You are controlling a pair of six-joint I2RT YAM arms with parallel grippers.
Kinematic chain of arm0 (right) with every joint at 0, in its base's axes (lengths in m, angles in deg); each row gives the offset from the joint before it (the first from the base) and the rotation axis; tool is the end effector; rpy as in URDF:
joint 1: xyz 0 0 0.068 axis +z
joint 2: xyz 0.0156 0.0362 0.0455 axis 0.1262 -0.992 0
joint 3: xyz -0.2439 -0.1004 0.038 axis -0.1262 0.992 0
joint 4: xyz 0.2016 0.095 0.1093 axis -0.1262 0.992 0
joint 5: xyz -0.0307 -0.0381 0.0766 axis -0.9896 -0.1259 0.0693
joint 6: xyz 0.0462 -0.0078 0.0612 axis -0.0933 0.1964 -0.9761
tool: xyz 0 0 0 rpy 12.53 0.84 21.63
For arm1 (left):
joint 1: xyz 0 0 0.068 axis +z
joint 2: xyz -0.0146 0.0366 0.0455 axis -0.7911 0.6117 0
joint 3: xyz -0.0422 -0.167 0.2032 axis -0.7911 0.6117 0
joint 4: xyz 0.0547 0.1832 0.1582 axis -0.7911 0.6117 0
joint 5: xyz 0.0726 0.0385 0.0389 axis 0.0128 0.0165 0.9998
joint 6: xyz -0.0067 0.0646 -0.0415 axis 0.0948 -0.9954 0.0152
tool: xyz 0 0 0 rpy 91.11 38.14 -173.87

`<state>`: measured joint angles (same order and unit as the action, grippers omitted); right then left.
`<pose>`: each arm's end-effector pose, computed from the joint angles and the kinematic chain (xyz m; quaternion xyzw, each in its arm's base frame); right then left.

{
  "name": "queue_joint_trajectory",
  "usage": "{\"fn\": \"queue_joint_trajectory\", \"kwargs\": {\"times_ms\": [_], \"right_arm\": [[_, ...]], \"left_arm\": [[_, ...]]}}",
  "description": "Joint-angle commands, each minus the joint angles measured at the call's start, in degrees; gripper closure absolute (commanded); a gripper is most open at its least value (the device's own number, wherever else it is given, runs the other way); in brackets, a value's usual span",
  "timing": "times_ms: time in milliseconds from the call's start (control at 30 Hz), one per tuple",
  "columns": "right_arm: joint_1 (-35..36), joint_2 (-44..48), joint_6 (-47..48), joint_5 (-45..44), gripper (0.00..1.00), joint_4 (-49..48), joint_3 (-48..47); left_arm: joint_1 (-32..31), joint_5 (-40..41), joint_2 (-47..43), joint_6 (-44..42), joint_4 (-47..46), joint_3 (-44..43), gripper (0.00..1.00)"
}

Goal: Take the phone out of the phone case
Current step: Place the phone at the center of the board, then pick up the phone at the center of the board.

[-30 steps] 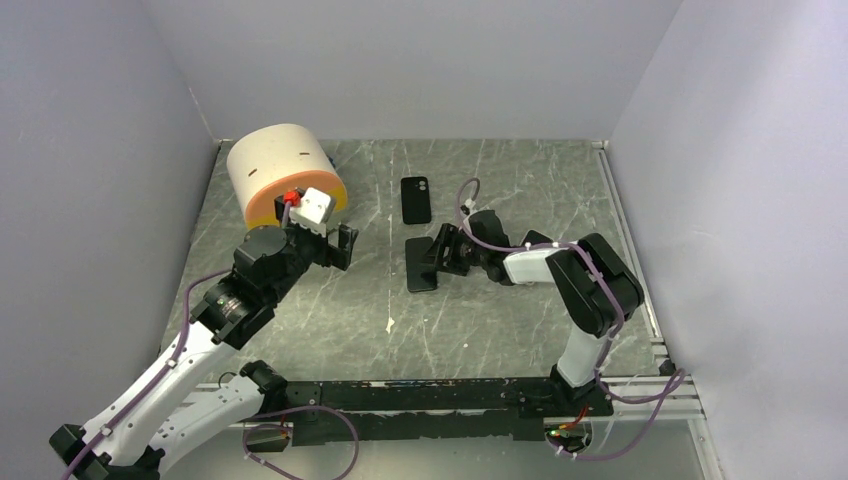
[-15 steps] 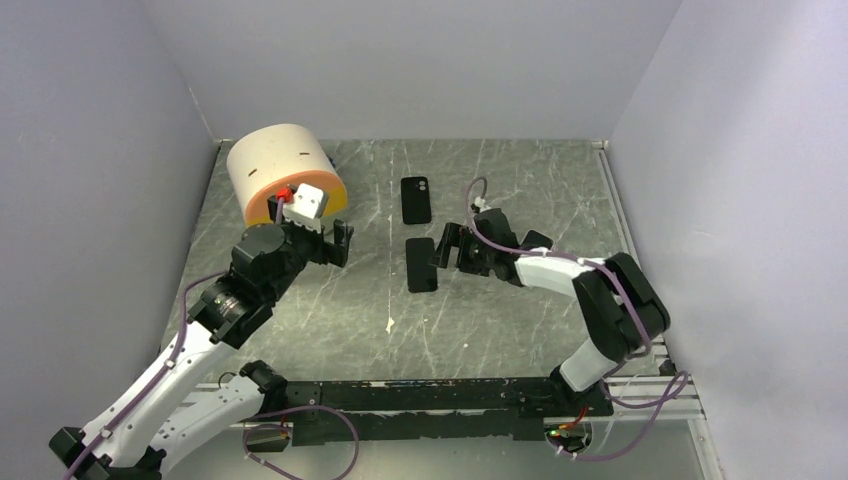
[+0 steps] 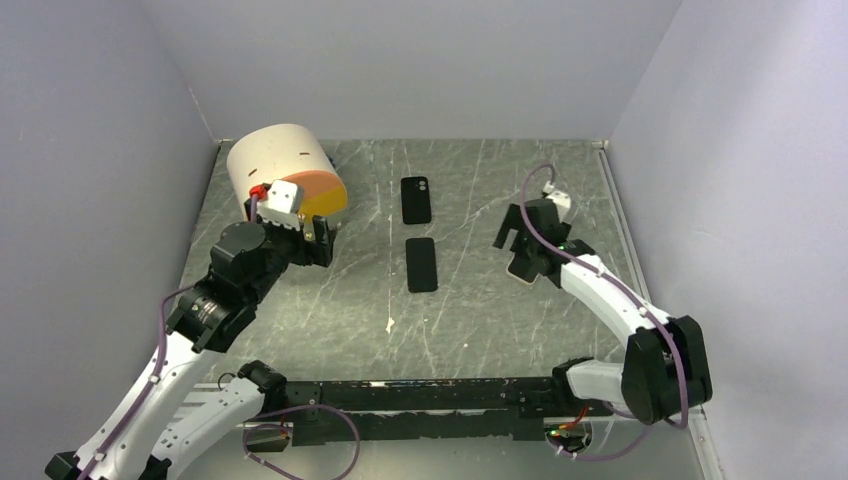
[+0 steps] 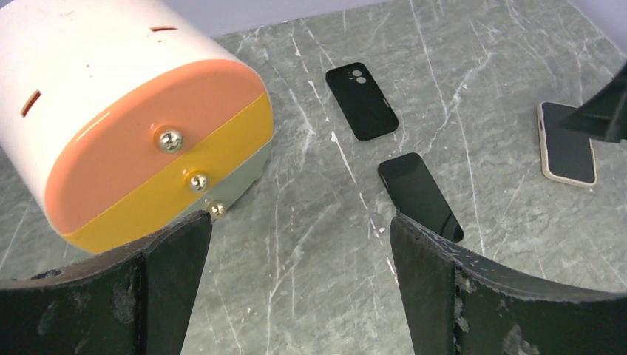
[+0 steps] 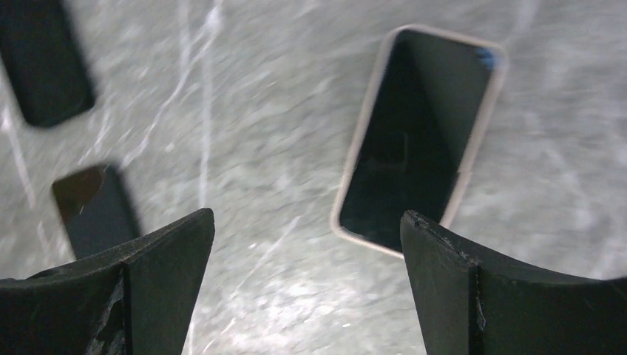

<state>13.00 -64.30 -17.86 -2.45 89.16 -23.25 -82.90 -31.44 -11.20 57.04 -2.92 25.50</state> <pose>0.2628 0.0796 0.2068 0.1464 0.9034 0.0686 0.3972 0.1552 -0.0764 0.3612 0.1031 0.7720 -0.1199 0.6156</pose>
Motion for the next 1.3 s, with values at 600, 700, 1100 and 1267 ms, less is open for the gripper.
{"fn": "queue_joint_trajectory", "kwargs": {"times_ms": [600, 700, 1100, 1267], "right_arm": [[-15.4, -14.7, -5.6, 2.5, 0.01, 3.4, -7.0], [-15.3, -16.4, -5.9, 0.6, 0.01, 4.5, -8.1], [-13.5, -24.3, -3.8, -0.6, 0.02, 6.8, -11.2], [-11.3, -27.6, -3.0, -2.7, 0.09, 9.9, -13.2]], "left_arm": [[5.1, 2.2, -6.4, 7.2, 1.9, 3.0, 0.06], [5.2, 2.1, -6.5, 7.2, 1.8, 3.1, 0.06], [5.8, 1.1, -6.0, 7.4, 1.7, 3.1, 0.06], [6.0, 0.3, -5.8, 7.4, 1.7, 3.1, 0.06]]}}
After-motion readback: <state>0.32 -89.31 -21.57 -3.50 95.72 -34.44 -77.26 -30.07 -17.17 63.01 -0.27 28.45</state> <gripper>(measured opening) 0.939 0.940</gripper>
